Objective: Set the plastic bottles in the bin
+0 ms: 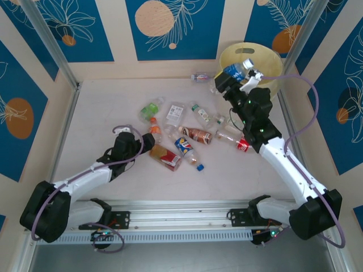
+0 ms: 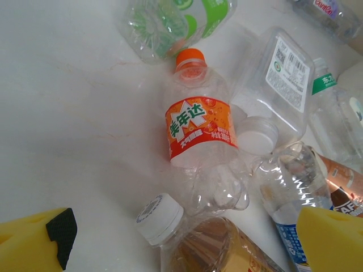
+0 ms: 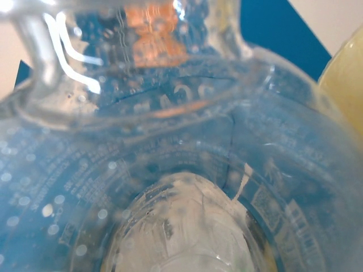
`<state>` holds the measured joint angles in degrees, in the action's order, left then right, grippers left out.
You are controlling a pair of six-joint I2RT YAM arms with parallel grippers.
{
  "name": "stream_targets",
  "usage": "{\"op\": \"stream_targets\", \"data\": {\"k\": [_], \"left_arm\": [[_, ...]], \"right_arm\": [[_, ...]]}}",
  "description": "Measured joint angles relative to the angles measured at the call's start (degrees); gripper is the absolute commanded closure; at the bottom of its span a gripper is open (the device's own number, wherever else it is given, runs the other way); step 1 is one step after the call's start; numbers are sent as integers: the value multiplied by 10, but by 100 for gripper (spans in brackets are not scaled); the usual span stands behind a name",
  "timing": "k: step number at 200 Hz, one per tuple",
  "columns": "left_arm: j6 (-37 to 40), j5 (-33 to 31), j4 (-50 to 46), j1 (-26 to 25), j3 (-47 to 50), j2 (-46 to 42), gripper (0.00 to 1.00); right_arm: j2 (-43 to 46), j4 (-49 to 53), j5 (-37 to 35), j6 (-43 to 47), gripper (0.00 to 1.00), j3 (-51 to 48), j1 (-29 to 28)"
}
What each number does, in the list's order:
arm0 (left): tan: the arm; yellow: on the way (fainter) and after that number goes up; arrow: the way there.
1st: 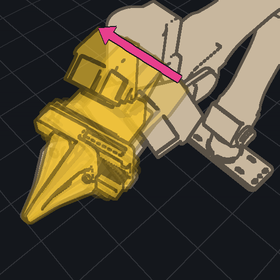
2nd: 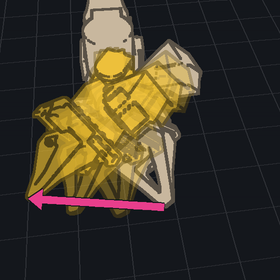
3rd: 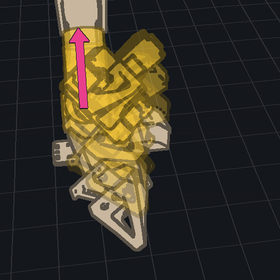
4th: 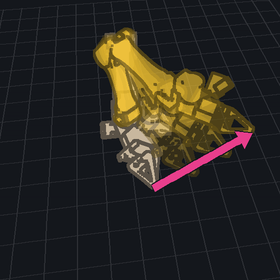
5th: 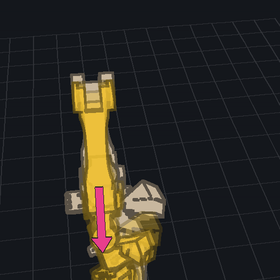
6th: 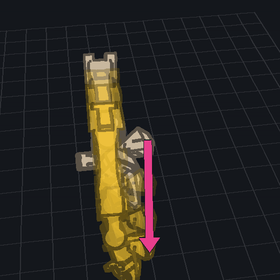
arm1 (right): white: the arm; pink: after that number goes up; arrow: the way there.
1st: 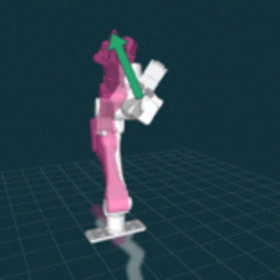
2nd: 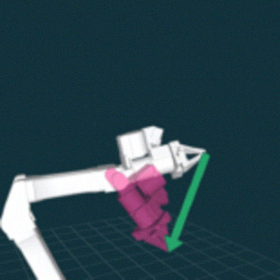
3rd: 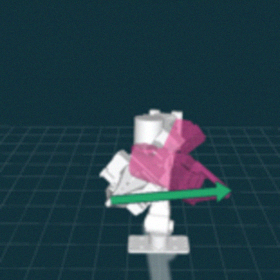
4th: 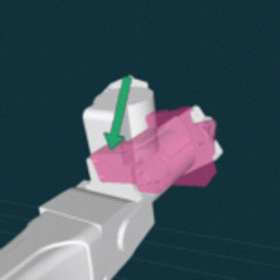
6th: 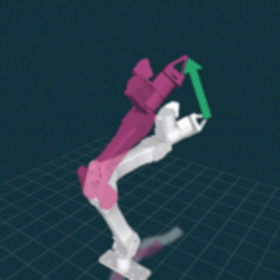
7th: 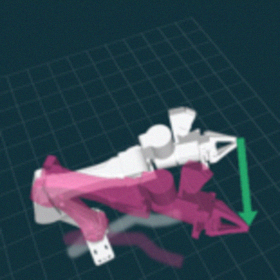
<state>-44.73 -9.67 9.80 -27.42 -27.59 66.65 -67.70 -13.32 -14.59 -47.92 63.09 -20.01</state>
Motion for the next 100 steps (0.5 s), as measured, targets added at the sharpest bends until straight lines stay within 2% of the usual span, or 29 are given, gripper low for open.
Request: {"op": "stream_targets", "data": {"k": [100], "left_arm": [[-3,-18,-13,0,10,-25,0]], "right_arm": [[-141,184,19,53,63,250,106]]}}
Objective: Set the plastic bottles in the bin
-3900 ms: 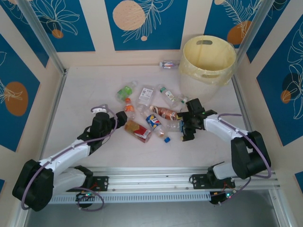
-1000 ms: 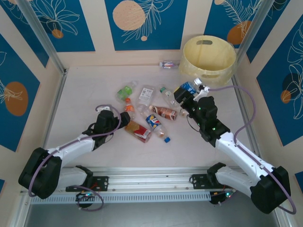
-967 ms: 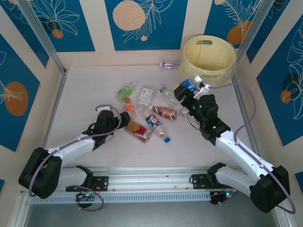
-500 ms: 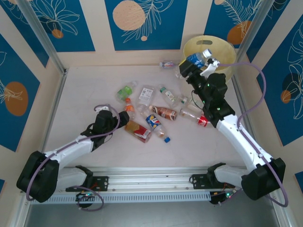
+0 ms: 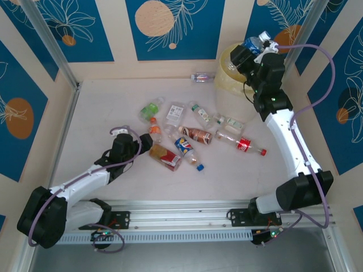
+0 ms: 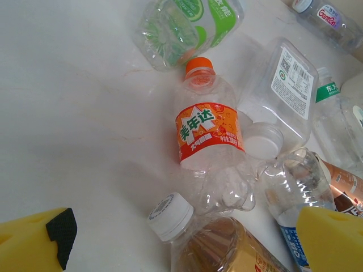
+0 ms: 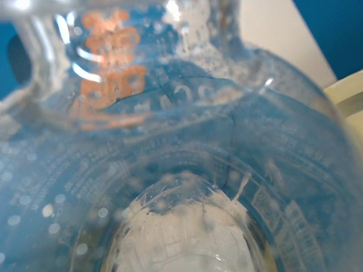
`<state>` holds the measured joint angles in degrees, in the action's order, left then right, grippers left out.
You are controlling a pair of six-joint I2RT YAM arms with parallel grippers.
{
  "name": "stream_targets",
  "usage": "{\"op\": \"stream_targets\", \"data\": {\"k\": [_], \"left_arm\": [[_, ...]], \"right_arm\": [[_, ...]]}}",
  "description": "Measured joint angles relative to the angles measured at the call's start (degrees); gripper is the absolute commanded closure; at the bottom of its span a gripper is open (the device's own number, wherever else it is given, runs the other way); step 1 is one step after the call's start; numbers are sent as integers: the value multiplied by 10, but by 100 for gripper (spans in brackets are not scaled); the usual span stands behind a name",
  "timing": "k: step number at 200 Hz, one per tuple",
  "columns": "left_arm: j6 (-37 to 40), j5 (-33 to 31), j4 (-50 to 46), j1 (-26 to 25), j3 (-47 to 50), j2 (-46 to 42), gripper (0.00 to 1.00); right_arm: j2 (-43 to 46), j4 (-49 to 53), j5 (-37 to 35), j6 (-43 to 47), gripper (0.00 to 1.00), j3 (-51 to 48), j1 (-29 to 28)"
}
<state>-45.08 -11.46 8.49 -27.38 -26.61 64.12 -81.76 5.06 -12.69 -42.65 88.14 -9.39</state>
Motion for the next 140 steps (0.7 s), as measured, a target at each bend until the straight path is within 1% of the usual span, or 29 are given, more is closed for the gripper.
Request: {"op": "stream_targets", "data": {"k": [29,48,93,118,140], "left_arm": [[0,0,0,0,2,-7,0],[0,0,0,0,3,-9,0],[0,0,-2,0,13,-28,0],[0,-3,-2,2,25,-46,0],[0,-11,-4,3,40,-70,0]], "right_arm": [[-34,52,-22,31,62,47,17],[-68,94,-41,59,58,90,26],[-201,212,-115,155,57,255,45],[-278,283,-159,210,53,347,54],[-324,333,-198,250,51,397,56]]}}
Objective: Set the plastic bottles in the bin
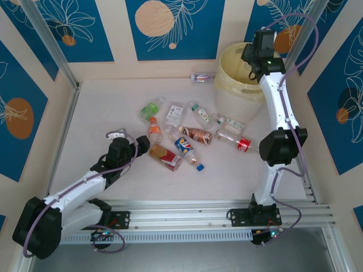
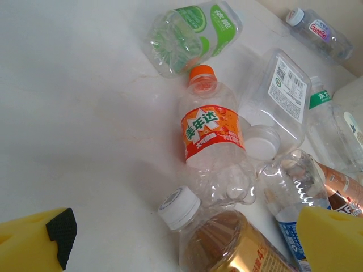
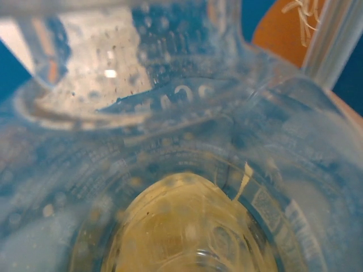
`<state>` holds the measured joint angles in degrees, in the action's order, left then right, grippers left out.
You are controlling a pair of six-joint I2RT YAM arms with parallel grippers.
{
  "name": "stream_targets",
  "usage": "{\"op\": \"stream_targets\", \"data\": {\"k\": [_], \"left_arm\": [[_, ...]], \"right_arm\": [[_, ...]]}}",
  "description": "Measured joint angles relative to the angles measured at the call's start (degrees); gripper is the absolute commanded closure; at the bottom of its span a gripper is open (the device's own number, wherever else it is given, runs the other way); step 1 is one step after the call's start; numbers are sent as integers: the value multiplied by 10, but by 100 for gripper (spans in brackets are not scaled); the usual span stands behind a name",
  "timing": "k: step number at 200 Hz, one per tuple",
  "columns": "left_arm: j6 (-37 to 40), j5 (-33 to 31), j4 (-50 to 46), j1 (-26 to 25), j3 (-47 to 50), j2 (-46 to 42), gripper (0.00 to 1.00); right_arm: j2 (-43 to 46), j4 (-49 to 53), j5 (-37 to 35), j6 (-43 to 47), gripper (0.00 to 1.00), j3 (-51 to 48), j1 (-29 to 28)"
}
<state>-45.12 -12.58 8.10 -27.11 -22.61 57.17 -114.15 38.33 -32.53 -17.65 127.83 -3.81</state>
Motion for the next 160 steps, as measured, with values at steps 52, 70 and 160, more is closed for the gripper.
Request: {"op": "stream_targets", "data": {"k": [52,70,160], "left_arm": [[-9,-30,-1,5,40,-74,0],[-9,-34,-1,5,43,-88,0],[-10,-38,-2,8,45,-82,0]], "right_arm": [[-32,44,-103,65,45,4,1],[-47,47,-136,80,35,7,1],[-87,73,-216,87,11,40,-3]]}}
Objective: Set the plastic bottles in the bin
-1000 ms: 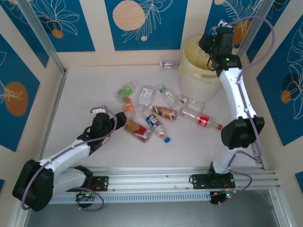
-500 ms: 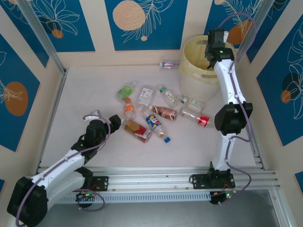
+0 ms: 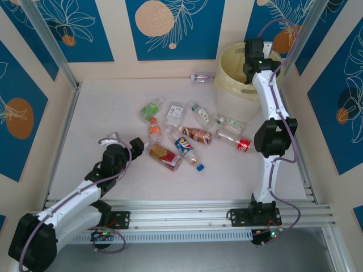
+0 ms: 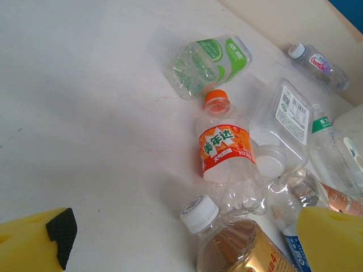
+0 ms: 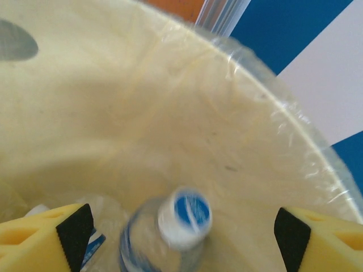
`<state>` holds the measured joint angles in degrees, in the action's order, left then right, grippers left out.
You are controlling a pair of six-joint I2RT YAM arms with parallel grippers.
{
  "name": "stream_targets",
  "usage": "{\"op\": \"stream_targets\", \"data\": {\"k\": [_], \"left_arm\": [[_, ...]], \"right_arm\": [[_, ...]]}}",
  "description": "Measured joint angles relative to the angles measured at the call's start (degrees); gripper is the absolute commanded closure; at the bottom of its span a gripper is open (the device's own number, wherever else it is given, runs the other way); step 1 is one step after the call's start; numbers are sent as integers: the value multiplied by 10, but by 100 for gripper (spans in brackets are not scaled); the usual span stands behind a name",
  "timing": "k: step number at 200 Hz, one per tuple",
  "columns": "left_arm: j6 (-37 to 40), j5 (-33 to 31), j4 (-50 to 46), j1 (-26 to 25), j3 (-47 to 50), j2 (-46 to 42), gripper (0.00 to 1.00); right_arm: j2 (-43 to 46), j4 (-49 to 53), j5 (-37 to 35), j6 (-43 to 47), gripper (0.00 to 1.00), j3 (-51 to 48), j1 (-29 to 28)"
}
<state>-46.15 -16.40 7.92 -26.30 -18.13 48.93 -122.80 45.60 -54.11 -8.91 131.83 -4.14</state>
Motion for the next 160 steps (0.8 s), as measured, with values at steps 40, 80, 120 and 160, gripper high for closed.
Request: {"op": "stream_targets", "data": {"k": [40,80,120,160], "left_arm": [[-1,0,-1,1,0,6,0],[-5,1,-3,4,0,23,0],[-5,6,-3,7,0,43,0],[-5,17,-7,10,-6,67,0]], "right_arm": [[0,1,-11,-1,3,11,-14],[28,0,1,-14,0,-6,-29],[111,-27,17,-21,0,-63,-53],[228,-87,36,-31,0,-169,-95]]}}
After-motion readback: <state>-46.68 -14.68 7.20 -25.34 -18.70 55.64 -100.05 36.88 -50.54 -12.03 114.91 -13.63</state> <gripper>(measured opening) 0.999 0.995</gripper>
